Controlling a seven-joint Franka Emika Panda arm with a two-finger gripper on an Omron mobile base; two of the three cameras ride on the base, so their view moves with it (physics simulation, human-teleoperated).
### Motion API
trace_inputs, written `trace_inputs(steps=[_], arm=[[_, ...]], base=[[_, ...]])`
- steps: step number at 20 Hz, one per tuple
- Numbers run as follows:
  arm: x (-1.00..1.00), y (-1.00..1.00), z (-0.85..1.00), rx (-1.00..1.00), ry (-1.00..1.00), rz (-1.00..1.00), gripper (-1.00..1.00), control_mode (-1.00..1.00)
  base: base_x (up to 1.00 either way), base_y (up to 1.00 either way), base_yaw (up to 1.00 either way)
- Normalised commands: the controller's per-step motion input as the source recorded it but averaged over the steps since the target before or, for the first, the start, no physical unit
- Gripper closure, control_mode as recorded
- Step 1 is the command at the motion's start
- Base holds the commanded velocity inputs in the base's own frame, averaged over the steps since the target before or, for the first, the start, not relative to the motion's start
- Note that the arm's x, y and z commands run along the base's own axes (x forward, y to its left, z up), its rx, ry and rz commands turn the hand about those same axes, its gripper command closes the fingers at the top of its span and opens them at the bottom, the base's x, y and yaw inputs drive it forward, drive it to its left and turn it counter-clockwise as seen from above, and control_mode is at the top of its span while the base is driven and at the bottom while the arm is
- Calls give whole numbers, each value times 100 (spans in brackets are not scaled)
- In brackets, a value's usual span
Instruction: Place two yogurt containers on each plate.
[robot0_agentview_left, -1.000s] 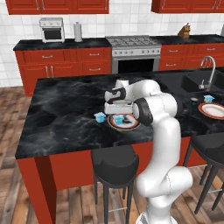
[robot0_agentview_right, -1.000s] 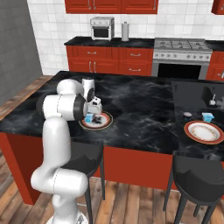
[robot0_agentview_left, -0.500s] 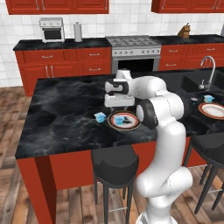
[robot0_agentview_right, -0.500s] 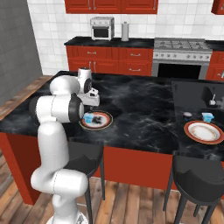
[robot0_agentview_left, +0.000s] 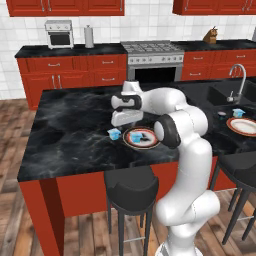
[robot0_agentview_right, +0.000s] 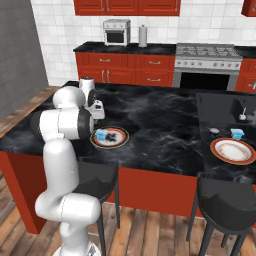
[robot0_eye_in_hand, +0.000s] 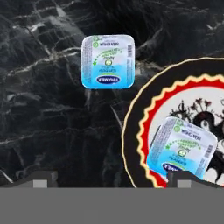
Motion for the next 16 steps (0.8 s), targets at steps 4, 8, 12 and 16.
trace_inputs(steps=[4,8,12,16], arm=[[29,38,0,0,-5,14,-100,-100],[27,28,-6,0,0,2,-100,-100],[15,22,-7,0,0,0,-100,-100],[19,22,-13,0,0,0,-100,-100]], base=[[0,0,0],[0,0,0],[0,0,0],[0,0,0]])
